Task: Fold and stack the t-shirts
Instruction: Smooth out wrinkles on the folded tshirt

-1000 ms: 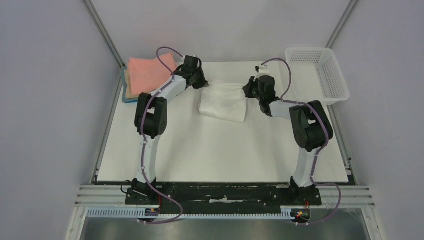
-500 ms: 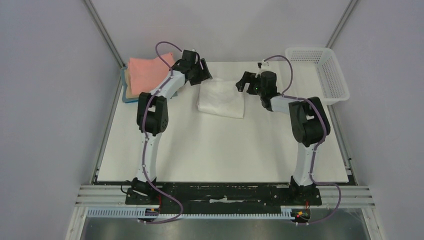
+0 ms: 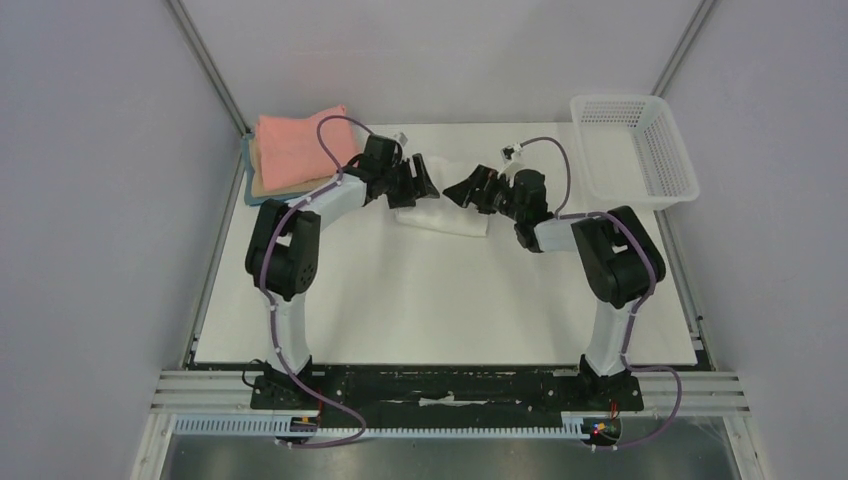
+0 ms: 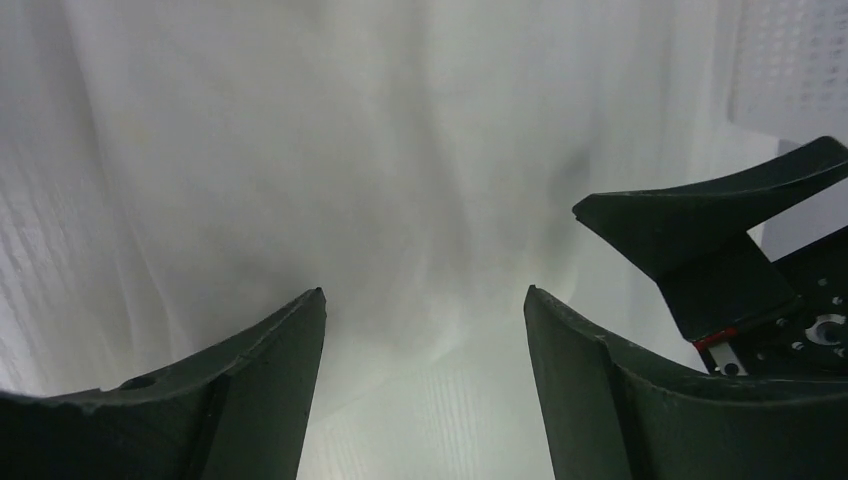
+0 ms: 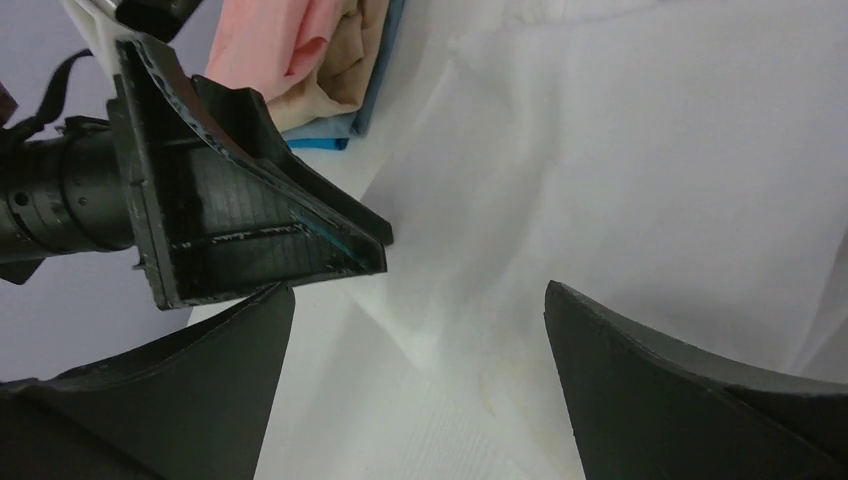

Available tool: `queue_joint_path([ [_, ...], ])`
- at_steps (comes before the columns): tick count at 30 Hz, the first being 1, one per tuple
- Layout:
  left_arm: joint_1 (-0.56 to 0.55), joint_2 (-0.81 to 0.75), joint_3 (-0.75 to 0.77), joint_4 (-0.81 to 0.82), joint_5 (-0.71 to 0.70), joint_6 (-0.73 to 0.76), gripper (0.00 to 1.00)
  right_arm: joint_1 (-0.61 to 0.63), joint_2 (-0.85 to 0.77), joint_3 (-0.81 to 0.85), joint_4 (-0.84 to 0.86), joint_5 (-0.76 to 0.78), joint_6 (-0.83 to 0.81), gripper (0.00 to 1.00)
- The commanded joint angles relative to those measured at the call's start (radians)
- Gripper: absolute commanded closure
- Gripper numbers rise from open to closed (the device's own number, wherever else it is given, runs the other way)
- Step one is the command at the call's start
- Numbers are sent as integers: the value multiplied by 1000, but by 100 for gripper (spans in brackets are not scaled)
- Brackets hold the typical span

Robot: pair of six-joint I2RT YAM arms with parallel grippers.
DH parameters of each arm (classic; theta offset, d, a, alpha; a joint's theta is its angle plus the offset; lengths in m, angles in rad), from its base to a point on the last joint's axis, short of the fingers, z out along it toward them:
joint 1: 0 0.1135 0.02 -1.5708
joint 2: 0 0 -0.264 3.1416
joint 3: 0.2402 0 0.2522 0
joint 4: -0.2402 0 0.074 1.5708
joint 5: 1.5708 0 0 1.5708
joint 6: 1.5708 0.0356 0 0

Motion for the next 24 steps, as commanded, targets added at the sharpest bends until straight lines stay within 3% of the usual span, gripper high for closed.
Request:
queue_joint_path([
  [1,8,71,-64,47,47,-29,21,-3,80,-59,146,-47,129,2],
  [6,7,107,-130,15,4,-16,22,-7,84,-145,71,18,65,2],
  [12,-3,-10,-402,137,33,-62,23,-6,-10,-321,1,57,-1,2],
  [17,-92,-195,-644,196,-24,-97,23,27,-184,-554,-8,87,-7,2],
  [24,-288,-444,-862,124,-180,-169,24,150,-522,-763,-213,204,1,2],
])
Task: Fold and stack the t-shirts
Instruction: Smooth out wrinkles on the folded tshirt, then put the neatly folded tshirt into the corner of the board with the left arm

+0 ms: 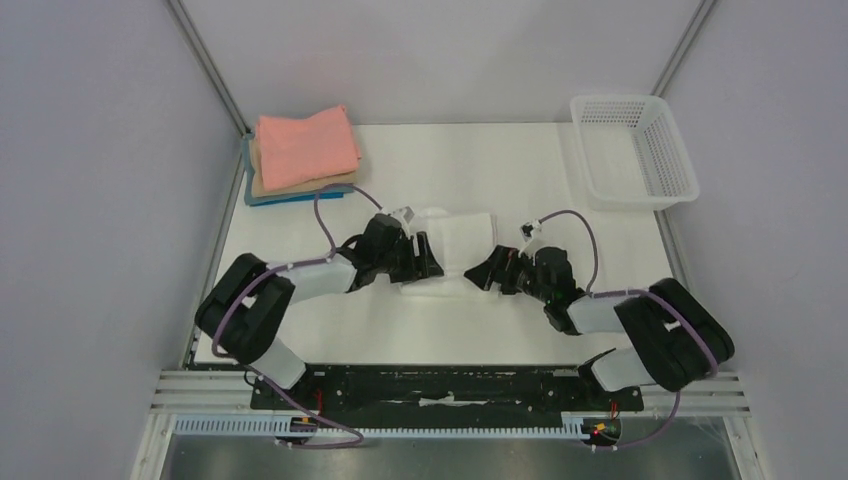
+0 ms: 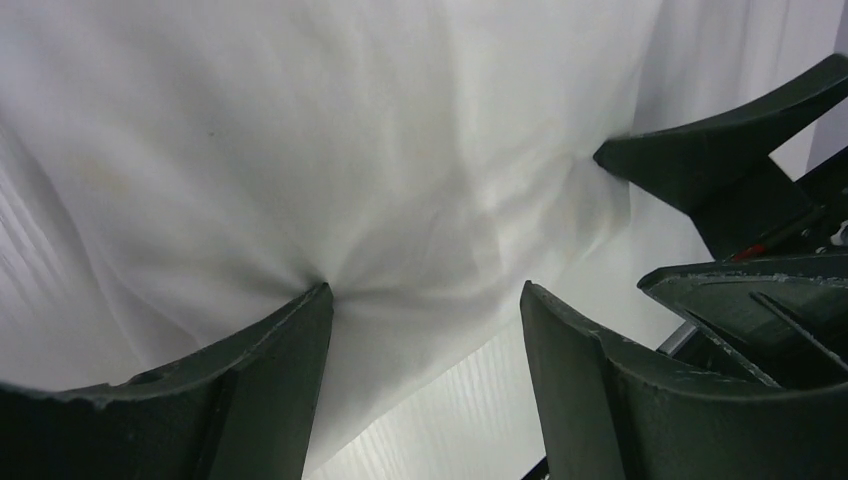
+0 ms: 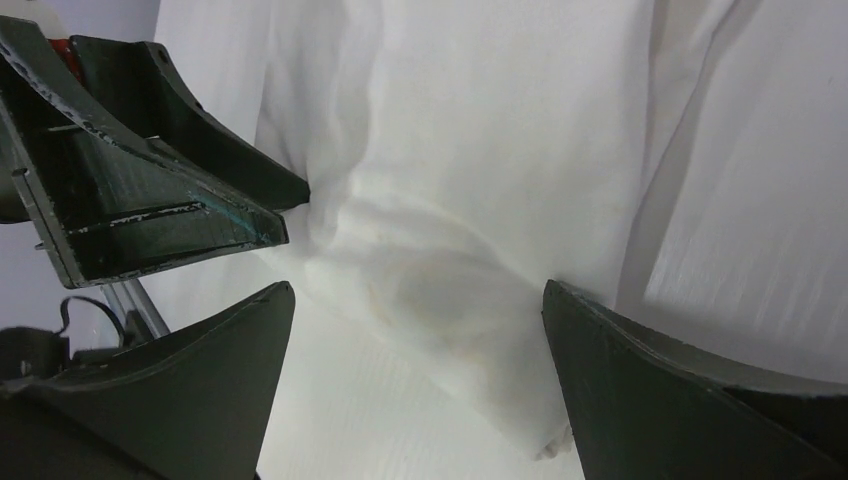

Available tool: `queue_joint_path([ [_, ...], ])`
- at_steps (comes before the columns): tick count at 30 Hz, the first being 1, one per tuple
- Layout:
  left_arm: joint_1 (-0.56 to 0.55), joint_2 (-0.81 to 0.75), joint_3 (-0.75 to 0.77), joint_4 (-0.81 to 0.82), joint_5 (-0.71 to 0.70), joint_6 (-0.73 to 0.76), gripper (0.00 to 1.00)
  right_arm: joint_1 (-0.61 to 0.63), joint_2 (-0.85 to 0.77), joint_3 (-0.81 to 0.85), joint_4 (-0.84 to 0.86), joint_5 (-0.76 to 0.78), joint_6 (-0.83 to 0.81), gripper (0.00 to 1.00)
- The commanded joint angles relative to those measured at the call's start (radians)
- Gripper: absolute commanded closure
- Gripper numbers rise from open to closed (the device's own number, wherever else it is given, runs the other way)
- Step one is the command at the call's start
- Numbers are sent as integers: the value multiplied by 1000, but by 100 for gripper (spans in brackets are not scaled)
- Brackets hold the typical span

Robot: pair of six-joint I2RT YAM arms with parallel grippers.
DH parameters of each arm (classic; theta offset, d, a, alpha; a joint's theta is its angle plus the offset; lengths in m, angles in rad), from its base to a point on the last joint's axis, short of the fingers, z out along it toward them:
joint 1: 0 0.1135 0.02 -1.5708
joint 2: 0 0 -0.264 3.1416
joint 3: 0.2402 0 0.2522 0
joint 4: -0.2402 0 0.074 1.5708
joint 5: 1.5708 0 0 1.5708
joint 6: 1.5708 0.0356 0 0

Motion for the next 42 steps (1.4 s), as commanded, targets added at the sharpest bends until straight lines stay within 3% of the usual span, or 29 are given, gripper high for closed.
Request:
queue_joint_path([
  [1,-102,-113,-118,-244,-156,-71,24,52,-172,-92,-326,125,-28,2],
  [6,-162,-337,-115,-327,-220,-100,22,81,-421,-60,-526,257,-84,2],
  [8,-169,-418,-115,-332,-240,-99,14,80,-508,-45,-581,304,-91,2],
  [12,-151,-481,-135,-383,-419,-123,13,79,-638,-34,-652,390,-103,2],
  [15,-104,-450,-112,-445,-464,-122,13,78,-682,-36,-697,432,-113,2],
  [20,-5,-347,-110,-390,-447,-117,12,79,-675,-33,-723,453,-147,2],
  [30,-9,-71,-29,-318,-323,-79,14,79,-596,-3,-727,421,-208,2],
  [36,-113,94,78,-431,-460,-91,38,77,-595,-1,-743,468,-223,2],
  [39,-164,178,158,-532,-568,-105,62,78,-603,-6,-749,488,-227,2],
  [41,-180,224,209,-578,-608,-106,90,76,-604,-9,-747,495,-227,2],
  [42,-184,237,240,-605,-627,-106,98,76,-605,-10,-747,497,-228,2],
])
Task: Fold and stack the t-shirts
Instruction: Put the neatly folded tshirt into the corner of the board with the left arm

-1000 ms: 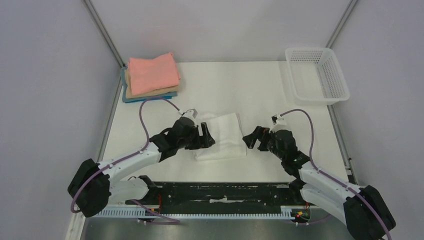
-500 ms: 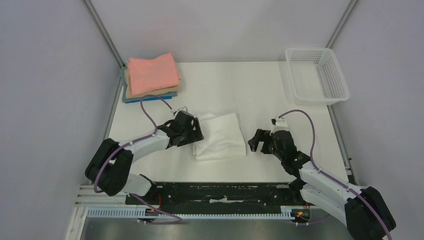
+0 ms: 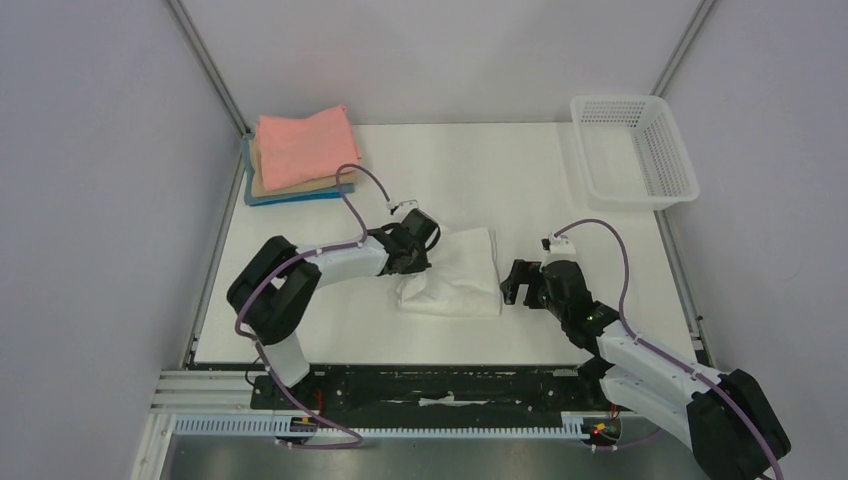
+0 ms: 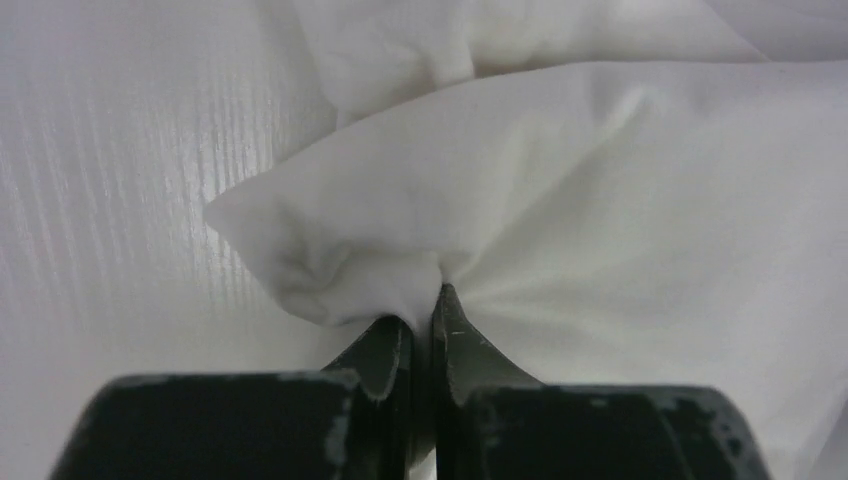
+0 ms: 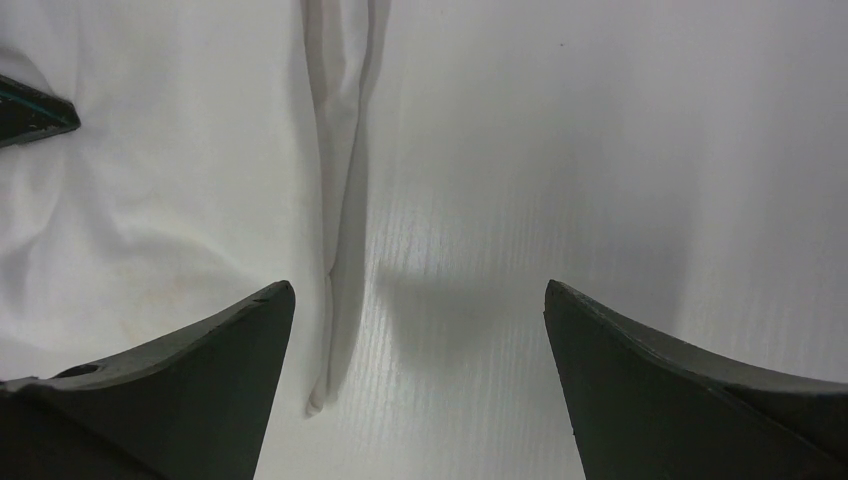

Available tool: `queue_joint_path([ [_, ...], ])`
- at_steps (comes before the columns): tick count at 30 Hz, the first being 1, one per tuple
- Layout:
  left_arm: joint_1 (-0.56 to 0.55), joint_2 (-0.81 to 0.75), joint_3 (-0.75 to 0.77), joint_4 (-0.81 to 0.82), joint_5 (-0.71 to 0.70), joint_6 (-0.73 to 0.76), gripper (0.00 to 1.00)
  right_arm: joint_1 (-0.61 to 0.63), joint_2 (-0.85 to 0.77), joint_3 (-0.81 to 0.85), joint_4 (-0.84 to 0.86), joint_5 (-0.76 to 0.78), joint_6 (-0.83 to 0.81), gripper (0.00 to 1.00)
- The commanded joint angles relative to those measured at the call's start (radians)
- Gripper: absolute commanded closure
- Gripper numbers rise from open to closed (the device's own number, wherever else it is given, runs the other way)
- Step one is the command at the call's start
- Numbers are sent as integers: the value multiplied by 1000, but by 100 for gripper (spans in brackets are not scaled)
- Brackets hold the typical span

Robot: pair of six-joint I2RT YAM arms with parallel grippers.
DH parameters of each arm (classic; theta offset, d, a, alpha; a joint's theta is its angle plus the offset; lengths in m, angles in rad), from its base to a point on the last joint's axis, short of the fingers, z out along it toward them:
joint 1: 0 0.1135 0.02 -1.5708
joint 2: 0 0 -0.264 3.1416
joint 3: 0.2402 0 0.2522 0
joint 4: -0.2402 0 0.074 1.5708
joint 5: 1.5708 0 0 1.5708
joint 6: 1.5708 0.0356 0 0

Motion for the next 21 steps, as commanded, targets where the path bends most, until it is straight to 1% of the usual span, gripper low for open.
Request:
queue_joint_path([
  [1,-40,138,55,-259,-135,-6,98,-1,-11,35,5,45,-22,2],
  [3,-43,135,121,-289,-197,18,98,-1,-13,32,6,47,-29,2],
  [6,-44,114,225,-336,-342,55,98,-2,-19,29,5,59,-38,2],
  [9,-40,108,331,-330,-493,149,98,-3,-23,28,5,74,-46,2],
  [13,-13,133,429,-229,-562,310,98,-3,-31,25,4,92,-56,2],
  [17,31,167,513,-179,-632,431,98,-5,-45,20,3,120,-70,2],
  [21,70,177,536,-10,-657,642,98,-5,-58,17,3,160,-80,2],
])
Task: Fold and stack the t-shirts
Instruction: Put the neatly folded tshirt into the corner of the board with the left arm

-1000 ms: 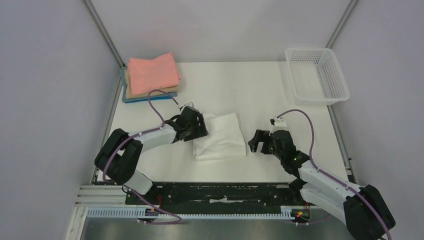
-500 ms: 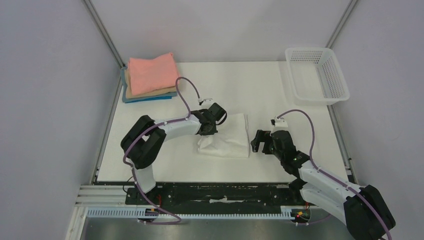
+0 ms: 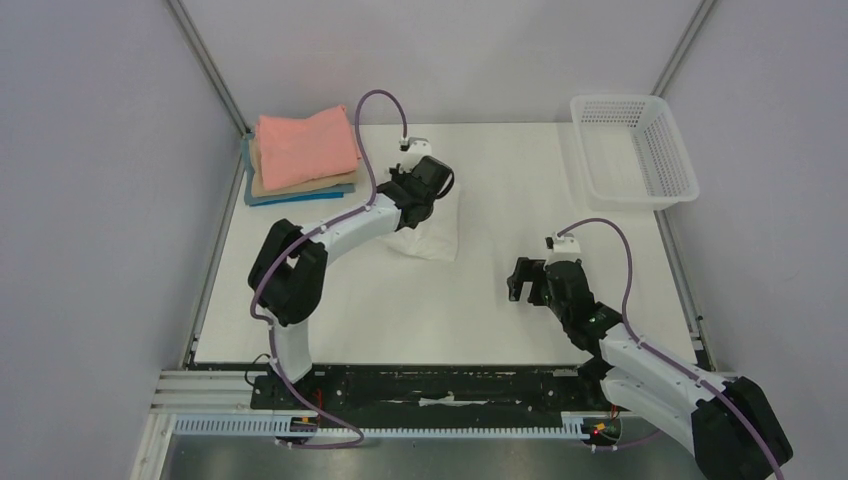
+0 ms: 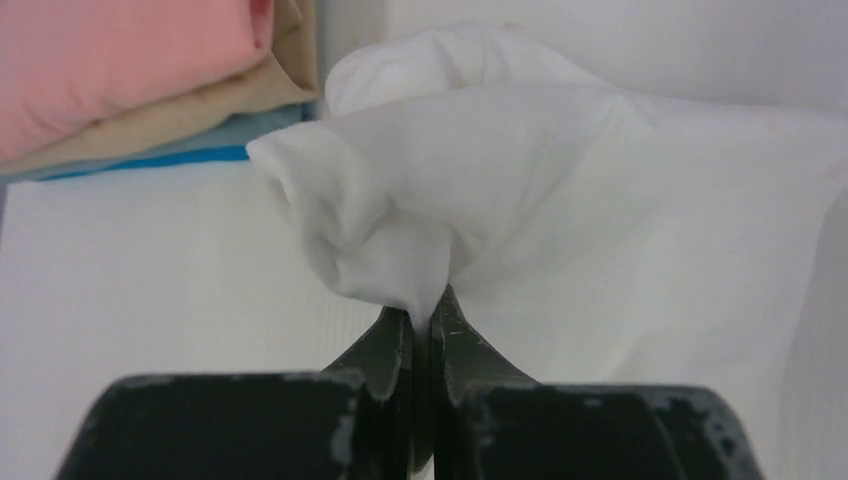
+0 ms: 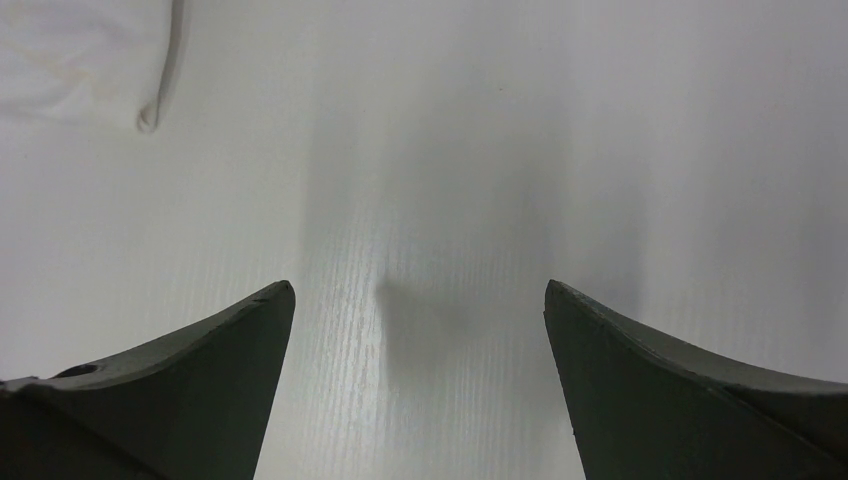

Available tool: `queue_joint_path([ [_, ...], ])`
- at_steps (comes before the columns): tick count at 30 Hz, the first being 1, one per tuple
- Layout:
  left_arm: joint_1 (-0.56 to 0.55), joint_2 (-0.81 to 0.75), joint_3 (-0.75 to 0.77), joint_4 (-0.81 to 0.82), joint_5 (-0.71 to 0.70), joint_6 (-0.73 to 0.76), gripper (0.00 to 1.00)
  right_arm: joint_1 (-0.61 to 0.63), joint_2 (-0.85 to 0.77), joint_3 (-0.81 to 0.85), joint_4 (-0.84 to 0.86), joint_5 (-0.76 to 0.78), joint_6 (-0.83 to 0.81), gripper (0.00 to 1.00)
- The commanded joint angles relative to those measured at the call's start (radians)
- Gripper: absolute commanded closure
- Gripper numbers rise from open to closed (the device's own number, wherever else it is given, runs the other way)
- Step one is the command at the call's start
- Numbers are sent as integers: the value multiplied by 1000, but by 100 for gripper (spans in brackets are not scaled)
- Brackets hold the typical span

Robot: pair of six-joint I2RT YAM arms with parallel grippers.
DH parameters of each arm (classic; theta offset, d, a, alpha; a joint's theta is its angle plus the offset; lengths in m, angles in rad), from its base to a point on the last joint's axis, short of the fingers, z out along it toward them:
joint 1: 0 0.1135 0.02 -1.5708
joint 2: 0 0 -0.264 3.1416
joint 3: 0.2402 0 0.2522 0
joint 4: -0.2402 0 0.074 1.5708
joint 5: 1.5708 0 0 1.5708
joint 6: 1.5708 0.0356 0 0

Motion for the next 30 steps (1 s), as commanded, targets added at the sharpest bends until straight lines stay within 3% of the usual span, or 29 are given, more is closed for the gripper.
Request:
queue_joint_path([
  [1,47,19,50,222,-119,308,98,-6,-25,16,13,76,-31,2],
  [5,104,61,131,294,-118,486,98,-6,-31,10,13,125,-39,2],
  [12,193,138,285,316,-95,638,98,-7,-23,8,18,175,-50,2],
  [30,269,82,518,275,-21,737,98,-8,21,18,18,200,-55,2],
])
